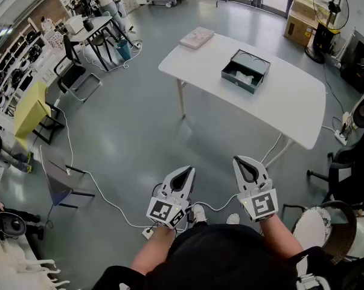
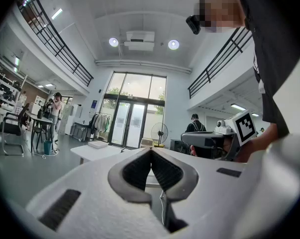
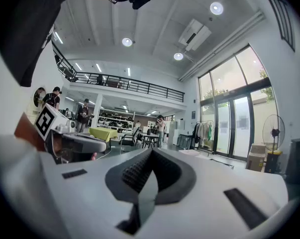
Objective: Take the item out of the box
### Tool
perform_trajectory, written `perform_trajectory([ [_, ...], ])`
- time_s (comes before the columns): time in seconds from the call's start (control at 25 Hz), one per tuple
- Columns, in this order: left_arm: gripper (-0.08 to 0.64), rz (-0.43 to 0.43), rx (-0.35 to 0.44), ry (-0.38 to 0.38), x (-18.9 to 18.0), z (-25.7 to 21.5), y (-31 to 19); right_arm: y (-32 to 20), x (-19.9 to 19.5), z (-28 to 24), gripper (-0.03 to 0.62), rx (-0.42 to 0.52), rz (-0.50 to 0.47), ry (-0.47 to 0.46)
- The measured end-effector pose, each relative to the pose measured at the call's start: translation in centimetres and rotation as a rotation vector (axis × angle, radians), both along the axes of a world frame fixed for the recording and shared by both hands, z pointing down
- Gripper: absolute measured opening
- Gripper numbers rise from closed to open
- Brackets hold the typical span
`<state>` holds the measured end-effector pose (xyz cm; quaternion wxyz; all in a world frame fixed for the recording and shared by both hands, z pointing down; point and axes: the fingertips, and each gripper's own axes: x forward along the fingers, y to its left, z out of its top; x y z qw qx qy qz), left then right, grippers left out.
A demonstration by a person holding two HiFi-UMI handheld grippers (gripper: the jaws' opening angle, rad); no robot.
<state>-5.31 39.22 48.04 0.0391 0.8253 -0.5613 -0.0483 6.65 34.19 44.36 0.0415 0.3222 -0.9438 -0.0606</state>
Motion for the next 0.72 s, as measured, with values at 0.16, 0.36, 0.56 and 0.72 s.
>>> perform_trajectory([
  [0.16,0.012,0.007,0.007,-0.019,0.7,-0.4,0.1,0.3,0.8,-0.1,0.003,-0.004,0.006,-0.003],
  [0.36,0.012,0.029,0.008,-0.016,1.1,-0.4,0.2,0.3,0.7,-0.5,0.003,0.001,0.010,0.006],
  [0.56,0.012,0.055,0.012,-0.030,1.3,-0.4,-0.3,-0.8,1.0,-0.2,0.005,-0.035,0.040,-0.030],
  [0.72,0.012,0.083,0.020,-0.038,0.5,-0.1,-0.8,-1.4,0.4,-0.2,0.006,-0.034,0.067,-0.039],
])
